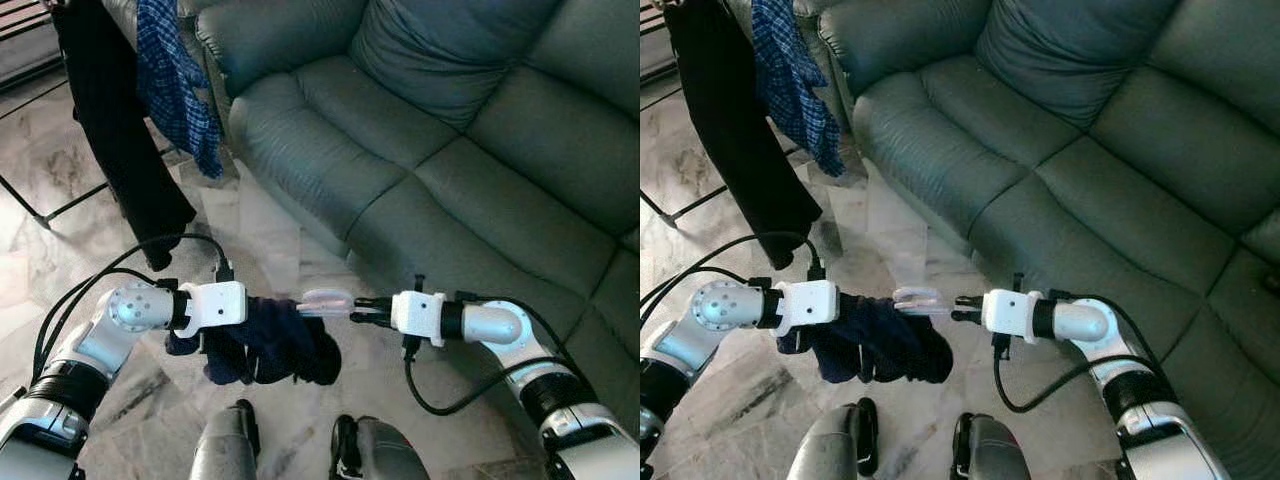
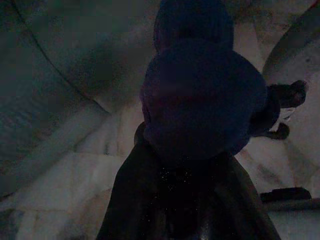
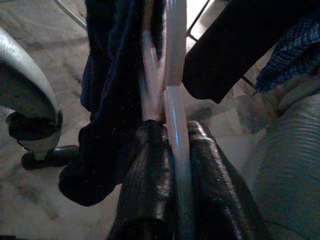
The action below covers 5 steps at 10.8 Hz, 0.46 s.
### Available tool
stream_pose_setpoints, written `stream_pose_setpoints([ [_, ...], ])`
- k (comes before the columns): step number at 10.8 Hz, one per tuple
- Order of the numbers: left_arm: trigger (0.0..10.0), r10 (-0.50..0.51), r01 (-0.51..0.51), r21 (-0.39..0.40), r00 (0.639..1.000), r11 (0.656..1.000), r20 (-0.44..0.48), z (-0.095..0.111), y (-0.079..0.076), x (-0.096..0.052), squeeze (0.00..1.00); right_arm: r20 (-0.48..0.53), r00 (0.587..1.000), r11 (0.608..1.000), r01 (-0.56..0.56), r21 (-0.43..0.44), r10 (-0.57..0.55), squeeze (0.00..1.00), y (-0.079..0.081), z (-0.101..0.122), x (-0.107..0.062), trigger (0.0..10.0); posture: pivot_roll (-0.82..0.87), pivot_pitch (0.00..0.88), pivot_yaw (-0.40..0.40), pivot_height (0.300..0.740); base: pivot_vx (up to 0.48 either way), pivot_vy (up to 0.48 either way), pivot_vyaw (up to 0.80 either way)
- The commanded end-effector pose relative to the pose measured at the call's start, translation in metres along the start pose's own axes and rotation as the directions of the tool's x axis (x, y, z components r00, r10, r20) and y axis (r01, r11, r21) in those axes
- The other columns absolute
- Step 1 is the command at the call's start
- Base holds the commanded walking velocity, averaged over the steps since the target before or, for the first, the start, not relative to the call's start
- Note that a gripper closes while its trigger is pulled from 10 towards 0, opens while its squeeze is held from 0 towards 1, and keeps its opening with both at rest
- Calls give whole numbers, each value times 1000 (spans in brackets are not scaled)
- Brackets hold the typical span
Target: Hang hanger
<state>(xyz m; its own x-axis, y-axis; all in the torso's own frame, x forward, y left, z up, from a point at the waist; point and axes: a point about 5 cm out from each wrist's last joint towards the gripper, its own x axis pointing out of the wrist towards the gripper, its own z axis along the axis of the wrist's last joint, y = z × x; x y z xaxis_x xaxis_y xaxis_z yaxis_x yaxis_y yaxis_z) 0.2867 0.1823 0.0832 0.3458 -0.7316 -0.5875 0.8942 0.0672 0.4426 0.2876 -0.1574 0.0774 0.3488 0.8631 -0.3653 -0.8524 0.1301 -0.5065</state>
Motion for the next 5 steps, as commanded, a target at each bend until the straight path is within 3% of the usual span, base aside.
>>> stream_pose_setpoints([
  [1,0,13,-13,8,1000,1000,9,-1,-5,4,0,20,999,999,28,-31,-27,1000,-9,5,0,10000,55,151,-57,740,0,0,0],
  [2,0,69,-70,13,997,997,46,4,1,6,0,14,998,997,64,-49,-63,1000,-16,6,0,10000,56,150,-63,740,0,0,0],
  [3,0,85,-85,-12,996,996,25,-1,1,6,0,-17,996,993,90,-79,-92,1000,-24,5,-4,10000,53,149,-67,740,0,0,0],
  [5,0,172,-172,-146,985,974,-18,-12,-1,6,0,-109,966,968,219,-125,-233,1000,-51,1,-20,10000,45,147,-75,740,0,0,0],
])
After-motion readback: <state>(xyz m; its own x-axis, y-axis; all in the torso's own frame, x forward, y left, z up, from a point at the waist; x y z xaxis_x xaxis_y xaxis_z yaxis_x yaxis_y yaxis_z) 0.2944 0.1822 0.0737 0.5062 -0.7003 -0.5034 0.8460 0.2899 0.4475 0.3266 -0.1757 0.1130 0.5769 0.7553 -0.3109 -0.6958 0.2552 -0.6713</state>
